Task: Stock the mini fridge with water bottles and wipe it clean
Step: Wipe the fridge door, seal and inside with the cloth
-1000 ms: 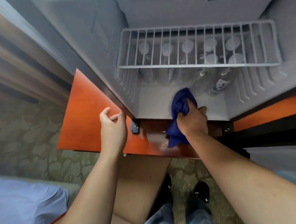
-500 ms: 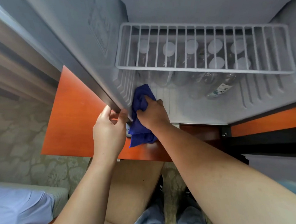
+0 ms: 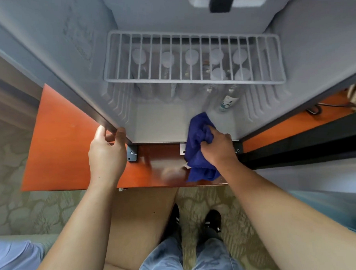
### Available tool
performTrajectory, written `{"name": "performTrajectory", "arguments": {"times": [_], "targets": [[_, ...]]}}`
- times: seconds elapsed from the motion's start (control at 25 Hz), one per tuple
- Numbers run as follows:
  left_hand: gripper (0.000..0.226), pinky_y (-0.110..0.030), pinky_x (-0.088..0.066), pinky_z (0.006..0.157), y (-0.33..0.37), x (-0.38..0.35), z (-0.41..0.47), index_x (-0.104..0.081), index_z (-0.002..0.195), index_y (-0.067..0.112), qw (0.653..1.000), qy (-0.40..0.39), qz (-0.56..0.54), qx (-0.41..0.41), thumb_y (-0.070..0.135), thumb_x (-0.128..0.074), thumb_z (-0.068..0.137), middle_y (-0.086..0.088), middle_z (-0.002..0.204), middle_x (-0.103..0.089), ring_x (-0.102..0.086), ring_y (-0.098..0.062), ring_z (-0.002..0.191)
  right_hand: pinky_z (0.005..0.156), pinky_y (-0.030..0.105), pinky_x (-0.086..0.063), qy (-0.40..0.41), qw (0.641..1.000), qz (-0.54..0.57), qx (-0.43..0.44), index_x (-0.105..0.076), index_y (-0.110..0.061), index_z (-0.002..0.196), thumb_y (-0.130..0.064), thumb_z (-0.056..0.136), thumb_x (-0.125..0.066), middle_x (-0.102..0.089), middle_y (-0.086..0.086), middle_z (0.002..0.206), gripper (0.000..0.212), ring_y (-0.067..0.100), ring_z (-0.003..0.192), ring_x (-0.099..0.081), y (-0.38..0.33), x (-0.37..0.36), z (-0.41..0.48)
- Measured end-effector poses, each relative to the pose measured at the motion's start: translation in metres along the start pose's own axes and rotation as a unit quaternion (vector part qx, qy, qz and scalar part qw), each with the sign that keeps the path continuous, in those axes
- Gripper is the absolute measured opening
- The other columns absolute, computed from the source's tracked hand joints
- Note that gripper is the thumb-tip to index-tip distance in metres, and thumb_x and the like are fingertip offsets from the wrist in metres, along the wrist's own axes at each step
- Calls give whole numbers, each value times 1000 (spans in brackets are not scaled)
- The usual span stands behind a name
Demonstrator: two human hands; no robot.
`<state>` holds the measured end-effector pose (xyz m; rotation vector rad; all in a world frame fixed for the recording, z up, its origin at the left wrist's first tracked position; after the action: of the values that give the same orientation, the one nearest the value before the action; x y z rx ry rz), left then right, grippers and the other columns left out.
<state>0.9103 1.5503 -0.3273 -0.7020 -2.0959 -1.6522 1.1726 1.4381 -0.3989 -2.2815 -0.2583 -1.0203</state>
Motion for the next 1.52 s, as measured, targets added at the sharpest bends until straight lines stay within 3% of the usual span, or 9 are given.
{"name": "performTrajectory", "arguments": {"times": [0.36,0.56,0.68,0.8,1.0,1.12,1.24,1.36,1.52], "targets": [[9,-34,-38,57,9,3,-4,-59,105,30,999,-25,-31,25,35,-53,100,7,78,-66,-55,-18,64,100,37,-48,10,974,207,-86,-65,-21,110,-17,93,-54,-69,12,112,20,32,111,-63,-2,-4,-29],[32,-44,-56,91,-7,-6,-12,-65,119,20,980,-118,-91,135,39,-53,96,-2,110,-72,-67,-20,102,101,42,-52,-88,927,363,25,-65,-36,103,-5,92,-59,-73,6,110,33,28,109,-67,-96,-38,-59],[34,-26,-52,67,-1,2,-18,-62,129,14,973,-143,-120,134,33,-48,104,-4,118,-71,-66,-14,93,101,41,-53,-148,901,409,0,-64,-37,97,-14,96,-57,-72,4,108,24,25,107,-67,-139,-49,-60],[46,-18,-51,75,10,28,-12,-45,150,26,983,-85,-139,84,32,-47,105,9,136,-60,-63,-9,114,105,46,-52,-195,870,450,-56,-67,-33,113,-19,96,-57,-73,9,114,24,29,109,-68,-159,-58,-59],[22,-33,-51,62,38,42,-12,-70,102,23,986,-74,-146,1,19,-49,102,4,83,-74,-64,-12,72,101,42,-56,-165,813,558,-3,-74,-23,116,-10,93,-60,-78,11,106,30,29,107,-72,-167,-39,-70],[21,-43,-50,71,36,40,-14,-68,96,21,987,-67,-149,2,22,-47,98,-6,84,-72,-63,-22,76,98,44,-54,-153,784,600,56,-77,-28,97,-9,94,-61,-78,4,97,25,23,98,-72,-180,-12,-82],[22,-43,-51,78,36,42,-15,-72,86,33,983,-63,-167,46,29,-52,93,11,77,-73,-65,-26,86,95,40,-56,-143,796,578,105,-76,-32,93,-16,93,-66,-79,2,98,19,20,97,-73,-198,4,-93],[33,-27,-49,68,39,44,-15,-65,82,32,987,-51,-146,48,12,-47,101,23,63,-68,-63,-14,80,78,24,-57,-106,838,520,127,-71,-28,90,-12,94,-65,-76,-7,84,18,7,83,-72,-204,6,-94],[44,-10,-47,71,42,47,-19,-66,122,42,992,-74,-98,-2,12,-42,101,29,103,-72,-61,19,93,73,23,-55,-93,864,483,110,-68,-26,88,-7,95,-59,-71,-5,80,22,8,75,-67,-199,-2,-86]]}}
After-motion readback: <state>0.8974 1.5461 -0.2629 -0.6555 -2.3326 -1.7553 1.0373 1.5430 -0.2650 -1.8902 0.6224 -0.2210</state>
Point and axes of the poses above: each hand's wrist, its own z-axis towards the middle knuckle, its own x-axis out of the back of the hand, y = z × x, the point moved 3 cm from there along z, towards the middle knuckle
